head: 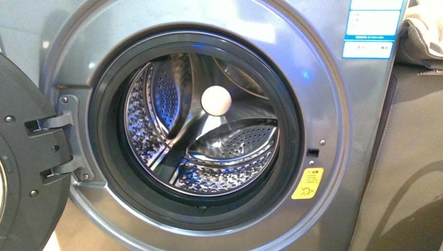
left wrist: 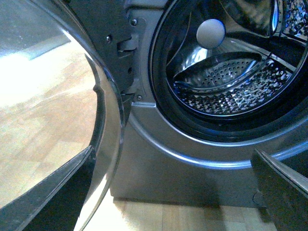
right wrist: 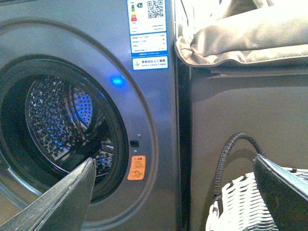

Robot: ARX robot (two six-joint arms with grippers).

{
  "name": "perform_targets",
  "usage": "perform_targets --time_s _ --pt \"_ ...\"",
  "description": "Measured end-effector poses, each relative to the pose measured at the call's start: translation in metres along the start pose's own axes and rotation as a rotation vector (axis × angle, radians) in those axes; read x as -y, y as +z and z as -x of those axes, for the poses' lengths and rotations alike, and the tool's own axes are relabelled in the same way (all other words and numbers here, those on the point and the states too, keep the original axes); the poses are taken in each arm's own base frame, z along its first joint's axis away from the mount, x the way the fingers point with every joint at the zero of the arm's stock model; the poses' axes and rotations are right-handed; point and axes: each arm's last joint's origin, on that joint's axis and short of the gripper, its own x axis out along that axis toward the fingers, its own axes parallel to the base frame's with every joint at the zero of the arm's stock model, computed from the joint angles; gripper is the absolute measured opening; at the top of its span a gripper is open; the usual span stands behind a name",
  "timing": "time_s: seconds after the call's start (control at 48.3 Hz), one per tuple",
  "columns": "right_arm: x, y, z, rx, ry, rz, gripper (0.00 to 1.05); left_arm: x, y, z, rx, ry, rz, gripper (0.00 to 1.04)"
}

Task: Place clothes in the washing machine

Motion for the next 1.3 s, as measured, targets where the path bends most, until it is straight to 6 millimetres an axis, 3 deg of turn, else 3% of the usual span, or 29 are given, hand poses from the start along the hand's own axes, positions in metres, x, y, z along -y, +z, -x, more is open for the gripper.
perform_targets --time_s 0.269,0.414,0.518,0.642,0.725,1.056,1.139,1.305 --pt "0.035 0.012 -0.004 -0.005 -0.057 -0.013 0.97 0.000 0.000 0.000 0.001 0.000 0.000 0.98" --pt "0.077 0.042 -0.015 -0.012 -0.148 0.018 0.97 0.000 0.000 0.000 0.001 0.000 0.000 0.98" --pt "0.113 0.042 -0.024 -0.105 -0.242 -0.043 0.97 0.000 0.000 0.000 0.001 0.000 0.000 0.98" --pt "0.159 0.025 -0.033 -0.276 -0.353 -0.209 0.97 0.000 0.000 0.000 0.001 0.000 0.000 0.98" --pt "0.179 0.009 -0.035 -0.378 -0.388 -0.296 0.97 0.000 0.000 0.000 0.001 0.000 0.000 0.98" --pt "0.227 -0.061 -0.032 -0.579 -0.509 -0.407 0.97 0.000 0.000 0.000 0.001 0.000 0.000 0.98" --pt "0.235 -0.083 -0.030 -0.626 -0.542 -0.486 0.97 0.000 0.000 0.000 0.001 0.000 0.000 0.98" --pt "0.244 -0.106 -0.029 -0.678 -0.589 -0.573 0.97 0.000 0.000 0.000 0.001 0.000 0.000 0.98"
